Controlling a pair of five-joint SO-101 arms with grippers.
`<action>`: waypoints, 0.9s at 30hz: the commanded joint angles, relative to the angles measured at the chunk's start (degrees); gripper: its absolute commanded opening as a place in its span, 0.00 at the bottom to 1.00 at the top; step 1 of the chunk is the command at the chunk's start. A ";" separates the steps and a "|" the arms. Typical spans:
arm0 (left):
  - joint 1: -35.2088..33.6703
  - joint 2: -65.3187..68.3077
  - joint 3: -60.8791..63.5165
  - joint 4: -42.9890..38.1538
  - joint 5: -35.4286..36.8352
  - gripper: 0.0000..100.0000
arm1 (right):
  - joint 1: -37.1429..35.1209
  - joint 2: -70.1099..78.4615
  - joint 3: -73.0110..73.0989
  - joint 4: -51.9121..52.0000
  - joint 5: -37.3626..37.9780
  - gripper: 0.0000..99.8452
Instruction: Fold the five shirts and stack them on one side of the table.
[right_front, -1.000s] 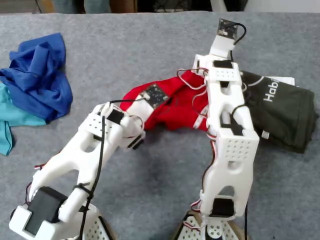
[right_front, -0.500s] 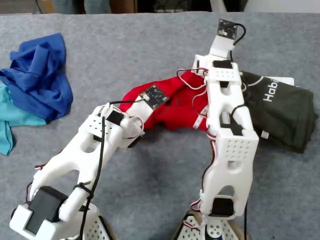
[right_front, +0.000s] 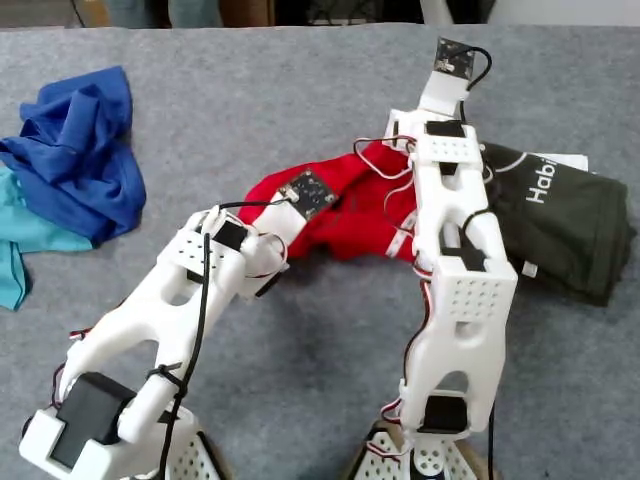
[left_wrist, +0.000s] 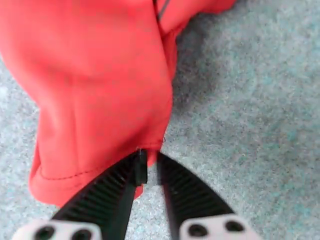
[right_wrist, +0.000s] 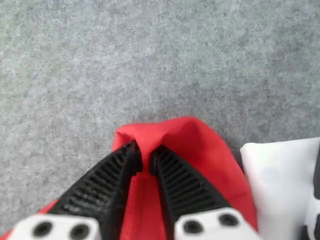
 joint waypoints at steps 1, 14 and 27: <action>-0.57 -0.79 -1.01 0.09 0.62 0.18 | 0.79 -1.10 -2.68 -0.70 0.09 0.01; -2.15 -0.18 9.19 -19.34 0.35 0.11 | 0.79 -0.92 -2.86 -0.70 0.09 0.01; -2.15 -0.79 4.88 -12.92 0.44 0.03 | 0.70 -0.92 -3.03 -0.70 0.09 0.01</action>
